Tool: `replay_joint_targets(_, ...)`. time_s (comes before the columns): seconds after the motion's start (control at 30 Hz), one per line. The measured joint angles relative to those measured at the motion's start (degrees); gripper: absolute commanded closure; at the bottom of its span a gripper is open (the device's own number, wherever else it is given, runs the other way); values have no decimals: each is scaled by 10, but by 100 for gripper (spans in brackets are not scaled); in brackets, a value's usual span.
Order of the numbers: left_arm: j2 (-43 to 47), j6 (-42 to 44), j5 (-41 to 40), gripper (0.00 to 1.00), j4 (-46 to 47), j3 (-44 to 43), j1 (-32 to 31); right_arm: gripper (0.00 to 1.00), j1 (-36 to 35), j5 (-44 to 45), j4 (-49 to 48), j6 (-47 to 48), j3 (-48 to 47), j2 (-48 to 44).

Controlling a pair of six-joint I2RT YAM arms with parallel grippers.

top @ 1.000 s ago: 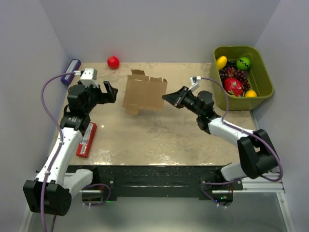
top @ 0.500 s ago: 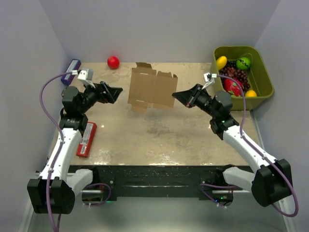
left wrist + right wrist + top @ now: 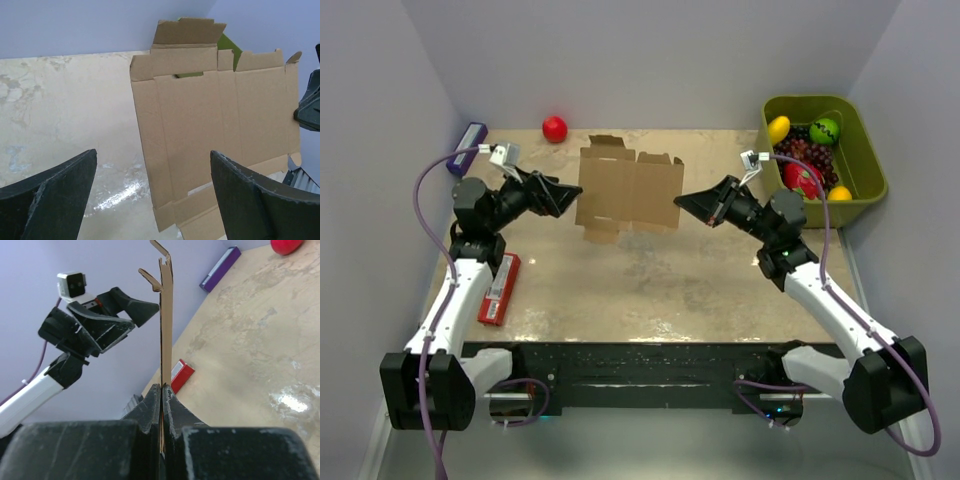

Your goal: Fold the paper box

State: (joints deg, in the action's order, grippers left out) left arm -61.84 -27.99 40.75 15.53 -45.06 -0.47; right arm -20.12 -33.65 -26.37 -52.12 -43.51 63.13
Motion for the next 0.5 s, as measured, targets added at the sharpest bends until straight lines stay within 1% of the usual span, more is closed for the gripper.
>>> replay_joint_targets(0.07,-6,-4,10,2,7,0,0,100,0,-4,-4,-4,0,-6)
replay_joint_targets(0.13,-10,-9,19,5,12,1,0,100,0,-7,-7,-7,-3,-13)
replay_joint_targets(0.23,-12,-19,35,14,32,9,0,100,0,-10,-14,-10,-6,-20)
replay_joint_targets(0.33,-16,-31,57,20,54,18,-1,100,0,-18,-20,-12,-7,-24)
replay_joint_targets(0.37,-18,-31,64,25,59,19,-4,100,0,-19,-20,-13,-7,-24)
replay_joint_targets(0.43,-20,-29,75,32,65,19,-12,100,0,-20,-20,-14,-7,-24)
replay_joint_targets(0.47,-20,-29,80,40,65,19,-17,100,0,-20,-20,-14,-7,-24)
replay_joint_targets(0.5,-20,-28,85,43,67,19,-22,100,0,-20,-20,-14,-7,-24)
